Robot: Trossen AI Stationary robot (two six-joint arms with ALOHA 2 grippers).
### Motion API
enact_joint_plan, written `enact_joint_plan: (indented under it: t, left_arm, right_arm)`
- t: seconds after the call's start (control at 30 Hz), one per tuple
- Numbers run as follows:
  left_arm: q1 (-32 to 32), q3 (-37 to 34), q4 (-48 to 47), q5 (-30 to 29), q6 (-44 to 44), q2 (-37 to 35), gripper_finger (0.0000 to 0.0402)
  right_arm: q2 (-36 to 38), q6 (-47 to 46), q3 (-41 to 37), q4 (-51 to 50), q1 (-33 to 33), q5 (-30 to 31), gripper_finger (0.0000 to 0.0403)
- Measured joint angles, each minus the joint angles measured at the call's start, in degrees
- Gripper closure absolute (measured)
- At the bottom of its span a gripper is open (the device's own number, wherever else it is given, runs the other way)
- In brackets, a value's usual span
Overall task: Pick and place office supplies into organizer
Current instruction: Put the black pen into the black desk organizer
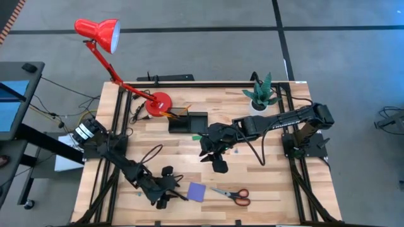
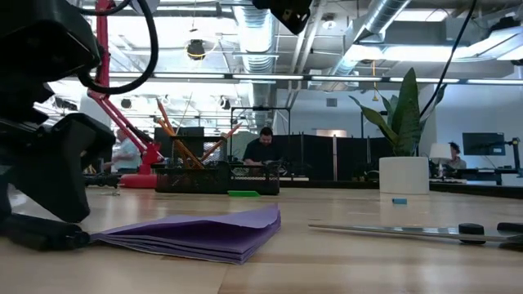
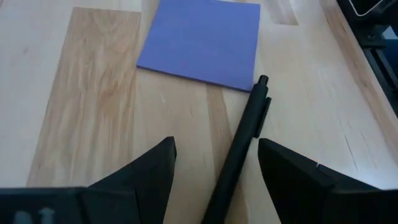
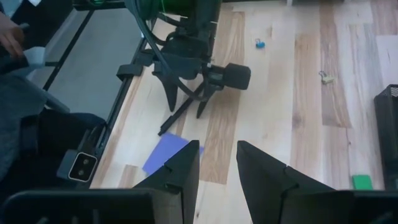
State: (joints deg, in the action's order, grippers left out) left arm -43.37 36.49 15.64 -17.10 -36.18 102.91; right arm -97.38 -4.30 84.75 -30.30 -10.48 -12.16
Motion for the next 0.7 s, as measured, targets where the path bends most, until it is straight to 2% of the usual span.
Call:
enact_joint_plan:
  t: [0.43, 0.53, 0.7]
  left_arm:
    - [-3.2, 0.0, -1.0, -1.8, -3.1, 0.0, 0.0183]
    - [-3.3, 0.0, -1.9, -2.2, -3.0, 0.0, 0.0204]
    - [-3.0, 0.2, -4.9, -3.7, -4.8, -0.2, 0.027]
  right_arm:
    - [0.0, 0.3, 0.0, -0.6, 0.0, 0.0, 0.03]
    - [0.0, 0.3, 0.0, -0.6, 0.0, 0.0, 0.03]
    - [0.0, 0.3, 0.0, -0.6, 0.0, 0.0, 0.03]
